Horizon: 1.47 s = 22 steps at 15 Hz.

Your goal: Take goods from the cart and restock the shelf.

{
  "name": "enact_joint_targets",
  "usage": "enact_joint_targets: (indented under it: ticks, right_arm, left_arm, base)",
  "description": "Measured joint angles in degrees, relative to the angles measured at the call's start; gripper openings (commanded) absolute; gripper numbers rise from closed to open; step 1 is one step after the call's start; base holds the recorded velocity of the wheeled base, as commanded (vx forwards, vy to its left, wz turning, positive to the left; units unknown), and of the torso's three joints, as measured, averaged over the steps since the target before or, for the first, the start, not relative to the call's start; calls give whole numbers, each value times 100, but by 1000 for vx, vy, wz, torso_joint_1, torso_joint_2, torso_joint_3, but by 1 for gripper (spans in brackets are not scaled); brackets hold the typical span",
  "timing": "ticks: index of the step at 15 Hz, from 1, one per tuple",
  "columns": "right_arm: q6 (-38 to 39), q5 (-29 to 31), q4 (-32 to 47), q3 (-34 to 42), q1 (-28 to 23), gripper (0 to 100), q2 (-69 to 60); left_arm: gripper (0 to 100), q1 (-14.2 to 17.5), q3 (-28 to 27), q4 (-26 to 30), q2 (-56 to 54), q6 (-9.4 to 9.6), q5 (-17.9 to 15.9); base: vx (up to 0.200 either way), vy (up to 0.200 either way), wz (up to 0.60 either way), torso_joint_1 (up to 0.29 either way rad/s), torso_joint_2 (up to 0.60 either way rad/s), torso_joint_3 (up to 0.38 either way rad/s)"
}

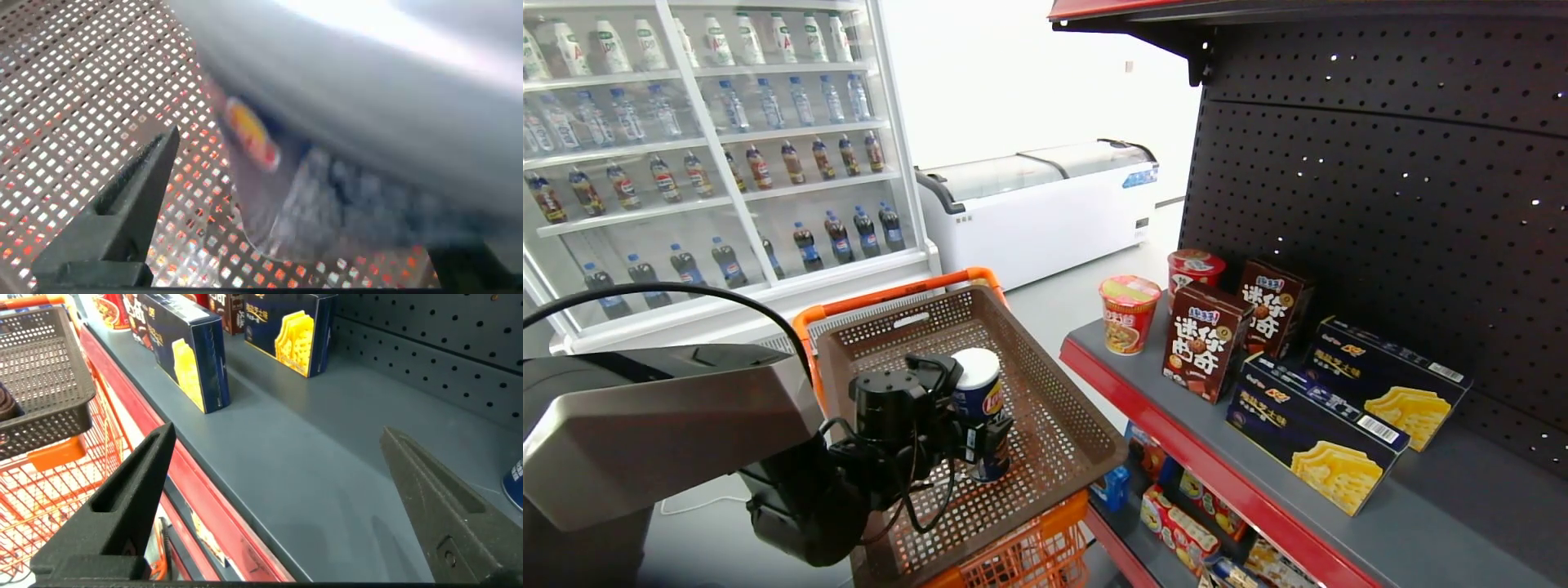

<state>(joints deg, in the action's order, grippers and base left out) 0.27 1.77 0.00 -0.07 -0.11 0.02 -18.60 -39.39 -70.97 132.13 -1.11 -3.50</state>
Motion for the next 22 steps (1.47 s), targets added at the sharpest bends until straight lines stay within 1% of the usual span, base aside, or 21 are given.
enact_joint_targets:
  ticks: [4, 5, 8, 12, 15, 17, 19, 20, 22]
  right_arm:
    - [0, -2, 0, 0, 4, 100, 0]
    - [-2, 0, 0, 0, 4, 100, 0]
    - [0, 0, 0, 0, 0, 100, 0]
    - [-2, 0, 0, 0, 1, 100, 0]
    - [0, 0, 0, 0, 4, 100, 0]
    - [-2, 0, 0, 0, 4, 100, 0]
    - [-2, 0, 0, 0, 4, 100, 0]
    - [0, 0, 0, 0, 0, 100, 0]
    - [0, 0, 0, 0, 0, 100, 0]
  left_arm:
    - [100, -24, -182, -55, 168, 0, -2]
    - [0, -28, -206, -62, 196, 0, -2]
    - [0, -35, -286, -16, 240, 0, 27]
    - [0, -20, -199, -7, 100, 195, 126]
    - [0, 67, -72, 228, -527, 368, 383]
    - [0, 141, 91, 477, -1215, 400, 436]
    - [0, 179, 458, 772, -2169, 406, 469]
    - [0, 185, 742, 802, -2615, 417, 506]
    - [0, 185, 1751, 773, -3696, 436, 599]
  base:
    - [0, 0, 0, 0, 0, 0]
    - [0, 0, 0, 0, 0, 0]
    - [0, 0, 0, 0, 0, 0]
    - [0, 0, 0, 0, 0, 0]
    - [0, 0, 0, 0, 0, 0]
    - [0, 0, 0, 0, 0, 0]
    - [0, 0, 0, 0, 0, 0]
    - [0, 0, 0, 0, 0, 0]
    - [0, 0, 0, 0, 0, 0]
